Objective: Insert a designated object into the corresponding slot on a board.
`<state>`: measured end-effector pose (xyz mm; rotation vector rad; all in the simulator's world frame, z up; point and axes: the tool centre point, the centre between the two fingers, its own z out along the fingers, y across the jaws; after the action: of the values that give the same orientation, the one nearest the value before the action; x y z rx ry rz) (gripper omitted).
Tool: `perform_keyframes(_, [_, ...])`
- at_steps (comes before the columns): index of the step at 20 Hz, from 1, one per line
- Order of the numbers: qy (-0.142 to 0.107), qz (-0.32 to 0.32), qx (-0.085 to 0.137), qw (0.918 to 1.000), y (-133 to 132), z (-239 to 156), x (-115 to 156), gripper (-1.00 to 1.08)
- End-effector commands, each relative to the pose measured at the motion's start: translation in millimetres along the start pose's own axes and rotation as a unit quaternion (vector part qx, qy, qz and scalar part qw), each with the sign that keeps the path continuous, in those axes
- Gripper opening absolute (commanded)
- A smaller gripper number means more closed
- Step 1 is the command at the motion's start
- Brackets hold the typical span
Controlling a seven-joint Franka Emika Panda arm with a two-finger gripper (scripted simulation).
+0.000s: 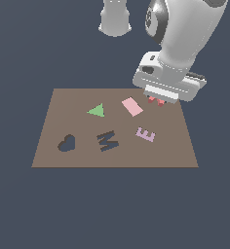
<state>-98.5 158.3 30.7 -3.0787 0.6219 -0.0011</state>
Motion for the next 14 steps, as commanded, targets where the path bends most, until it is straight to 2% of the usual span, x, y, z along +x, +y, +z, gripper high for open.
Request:
perform_keyframes(1, [0.000,0.000,0.000,1.0000,0.0,-0.5,0.0,-1.00])
perform_keyframes(14, [0.000,-0.025,0.000,0.9997,7.2,-2.8,-0.1,-1.00])
